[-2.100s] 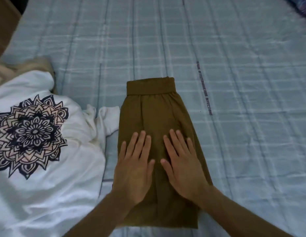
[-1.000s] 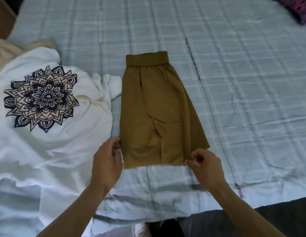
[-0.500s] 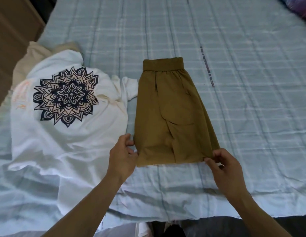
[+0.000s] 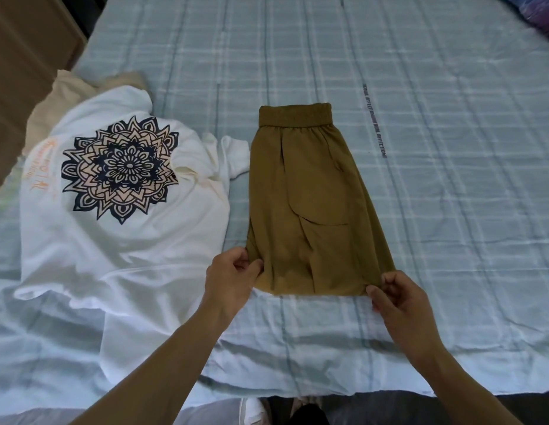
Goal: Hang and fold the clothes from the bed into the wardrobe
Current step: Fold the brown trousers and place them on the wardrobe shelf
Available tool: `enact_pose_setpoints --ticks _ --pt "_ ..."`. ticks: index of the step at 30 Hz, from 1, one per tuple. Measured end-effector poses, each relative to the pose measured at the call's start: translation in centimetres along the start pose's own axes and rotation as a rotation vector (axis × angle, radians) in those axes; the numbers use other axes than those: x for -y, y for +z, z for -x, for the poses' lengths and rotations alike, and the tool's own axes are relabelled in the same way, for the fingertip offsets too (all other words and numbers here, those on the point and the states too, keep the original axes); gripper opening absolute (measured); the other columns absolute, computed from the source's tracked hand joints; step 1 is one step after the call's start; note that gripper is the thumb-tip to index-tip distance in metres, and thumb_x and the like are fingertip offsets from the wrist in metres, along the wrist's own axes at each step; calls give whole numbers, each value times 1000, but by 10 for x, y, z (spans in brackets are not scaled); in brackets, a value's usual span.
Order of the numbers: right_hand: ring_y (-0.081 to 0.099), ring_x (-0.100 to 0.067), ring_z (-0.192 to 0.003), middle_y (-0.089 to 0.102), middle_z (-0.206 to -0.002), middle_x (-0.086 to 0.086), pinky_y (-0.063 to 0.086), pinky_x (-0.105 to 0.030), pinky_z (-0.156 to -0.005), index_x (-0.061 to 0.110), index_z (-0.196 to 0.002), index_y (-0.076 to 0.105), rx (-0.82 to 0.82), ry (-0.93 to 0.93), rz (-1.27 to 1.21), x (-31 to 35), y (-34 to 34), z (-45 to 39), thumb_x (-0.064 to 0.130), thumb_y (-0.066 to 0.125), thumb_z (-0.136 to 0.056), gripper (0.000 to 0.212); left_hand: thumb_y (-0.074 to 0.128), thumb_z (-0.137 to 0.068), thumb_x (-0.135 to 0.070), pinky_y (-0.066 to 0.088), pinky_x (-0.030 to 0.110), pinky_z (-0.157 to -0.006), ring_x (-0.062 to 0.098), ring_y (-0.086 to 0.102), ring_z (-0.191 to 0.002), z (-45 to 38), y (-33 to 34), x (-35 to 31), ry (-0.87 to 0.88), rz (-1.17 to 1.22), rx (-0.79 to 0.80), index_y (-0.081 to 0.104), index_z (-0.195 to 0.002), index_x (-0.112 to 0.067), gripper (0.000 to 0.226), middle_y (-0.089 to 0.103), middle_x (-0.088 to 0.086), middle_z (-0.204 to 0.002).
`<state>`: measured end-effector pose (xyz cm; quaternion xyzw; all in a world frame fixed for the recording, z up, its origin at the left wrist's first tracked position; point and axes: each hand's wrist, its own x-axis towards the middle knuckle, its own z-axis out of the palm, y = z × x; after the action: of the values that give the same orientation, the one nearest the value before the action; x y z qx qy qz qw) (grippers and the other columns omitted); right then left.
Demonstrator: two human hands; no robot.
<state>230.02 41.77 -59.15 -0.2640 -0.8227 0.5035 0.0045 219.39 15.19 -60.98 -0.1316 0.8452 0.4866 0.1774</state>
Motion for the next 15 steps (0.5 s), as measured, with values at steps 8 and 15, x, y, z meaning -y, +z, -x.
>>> enact_pose_setpoints --ticks 8,15 --pt "64 -25 -54 65 -58 -11 53 -22 -57 5 -83 56 53 -30 -35 6 -11 -5 0 64 -90 12 64 -88 -16 40 30 -52 27 51 -54 -1 -15 -3 5 -147 -169 53 -63 -1 31 61 18 -61" --pt "65 -18 -53 65 -58 -7 52 -16 -56 7 -83 57 75 -25 56 8 -16 -13 4 66 -90 12 66 -88 -23 41 29 -54 34 56 -59 6 -20 2 -81 -63 -200 63 -60 -9 31 63 9 -55"
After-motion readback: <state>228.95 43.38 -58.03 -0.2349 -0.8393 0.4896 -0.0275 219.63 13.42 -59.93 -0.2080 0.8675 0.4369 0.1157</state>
